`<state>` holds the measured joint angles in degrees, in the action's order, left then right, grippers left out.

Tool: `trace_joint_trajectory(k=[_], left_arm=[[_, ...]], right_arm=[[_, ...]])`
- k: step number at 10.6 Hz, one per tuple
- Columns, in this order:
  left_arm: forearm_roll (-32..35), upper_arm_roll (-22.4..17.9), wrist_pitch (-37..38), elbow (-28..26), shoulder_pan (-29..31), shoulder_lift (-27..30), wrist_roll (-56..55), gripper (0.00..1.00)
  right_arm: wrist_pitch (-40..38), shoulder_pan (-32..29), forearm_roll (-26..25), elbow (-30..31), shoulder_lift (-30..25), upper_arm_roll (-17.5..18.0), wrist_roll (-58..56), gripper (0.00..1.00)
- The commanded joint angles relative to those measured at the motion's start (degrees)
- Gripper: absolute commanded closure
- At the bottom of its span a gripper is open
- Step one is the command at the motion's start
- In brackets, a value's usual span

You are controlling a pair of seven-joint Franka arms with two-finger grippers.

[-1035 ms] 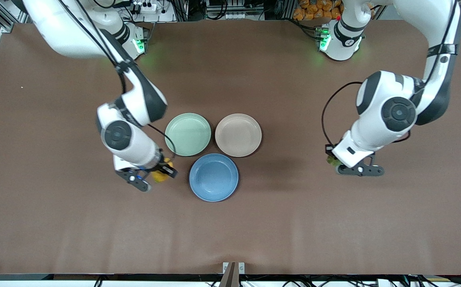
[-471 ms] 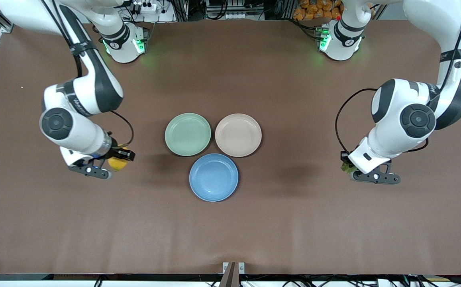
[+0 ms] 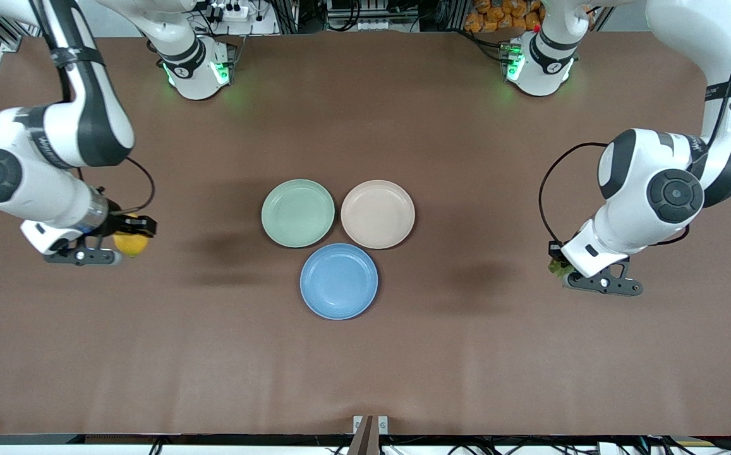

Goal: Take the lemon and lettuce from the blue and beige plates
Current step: 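Carry the lettuce away from the plates and open the left gripper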

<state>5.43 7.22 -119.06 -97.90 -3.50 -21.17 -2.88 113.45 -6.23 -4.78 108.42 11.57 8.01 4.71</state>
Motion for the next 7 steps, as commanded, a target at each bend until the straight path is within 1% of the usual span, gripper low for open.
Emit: trace_joint_trajectory(k=[1, 3, 4, 5, 6, 7], left_arm=[[1.16, 0.34, -0.21, 0.52, 1.30, -0.19, 2.09, 1.00], [1.16, 0.34, -0.21, 0.52, 1.48, -0.19, 2.09, 1.00], [1.16, 0.34, -0.21, 0.52, 1.48, -0.19, 2.09, 0.72], [1.34, 0.34, -0.21, 0.43, 1.39, -0.28, 2.09, 0.01], [1.69, 0.34, -0.21, 0.43, 1.39, -0.19, 2.00, 0.00], [1.60, 0.34, -0.21, 0.35, 1.39, -0.10, 1.91, 0.00]], right_arm=[[2.11, -1.15, 1.27, 3.10, -1.02, -1.24, -2.86, 0.85], [8.25, -1.59, 1.27, 6.79, 0.20, -1.24, -3.21, 0.85], [10.80, -1.94, 1.27, 7.76, 1.26, -1.24, -3.30, 0.85], [13.70, -1.95, 1.27, 9.16, 2.22, -1.24, -3.30, 0.85], [17.65, -2.12, 1.27, 11.35, 2.41, -1.24, -3.30, 0.85], [20.56, -2.38, 1.27, 12.33, 3.98, -1.24, -3.30, 0.85]])
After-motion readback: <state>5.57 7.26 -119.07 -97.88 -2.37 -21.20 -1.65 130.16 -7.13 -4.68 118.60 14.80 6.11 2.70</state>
